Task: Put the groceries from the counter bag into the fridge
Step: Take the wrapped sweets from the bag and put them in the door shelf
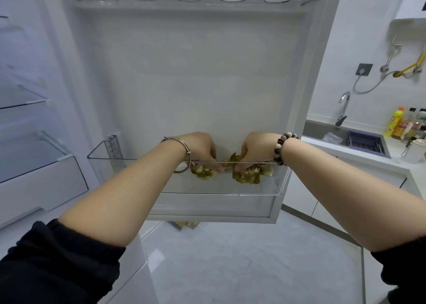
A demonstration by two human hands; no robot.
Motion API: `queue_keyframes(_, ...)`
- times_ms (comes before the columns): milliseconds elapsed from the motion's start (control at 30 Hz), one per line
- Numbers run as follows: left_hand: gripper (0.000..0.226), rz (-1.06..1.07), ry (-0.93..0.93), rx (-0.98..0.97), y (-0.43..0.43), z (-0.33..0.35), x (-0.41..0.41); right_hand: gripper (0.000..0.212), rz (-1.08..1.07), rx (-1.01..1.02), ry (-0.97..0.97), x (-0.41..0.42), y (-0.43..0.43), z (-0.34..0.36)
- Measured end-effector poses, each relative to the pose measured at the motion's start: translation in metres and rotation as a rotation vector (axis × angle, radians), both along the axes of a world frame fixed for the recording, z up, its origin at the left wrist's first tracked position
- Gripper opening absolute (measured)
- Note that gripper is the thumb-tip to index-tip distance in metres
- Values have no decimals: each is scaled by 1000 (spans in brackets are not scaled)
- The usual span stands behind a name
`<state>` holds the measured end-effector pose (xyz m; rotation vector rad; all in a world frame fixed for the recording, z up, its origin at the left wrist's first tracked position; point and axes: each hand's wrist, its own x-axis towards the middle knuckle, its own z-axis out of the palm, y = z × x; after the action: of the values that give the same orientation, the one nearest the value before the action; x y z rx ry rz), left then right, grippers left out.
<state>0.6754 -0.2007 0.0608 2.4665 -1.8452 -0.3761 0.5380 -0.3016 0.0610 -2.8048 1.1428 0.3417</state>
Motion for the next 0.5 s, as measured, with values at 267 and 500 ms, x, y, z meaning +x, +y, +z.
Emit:
queue_keyframes(267,34,-12,75,-379,2,13,-16,26,-35,-2,-740,-29,18,9)
queue_keyframes(500,37,-238,-61,-952,-5,-1,-54,15,-105,-459,-1312,-82,28,-2)
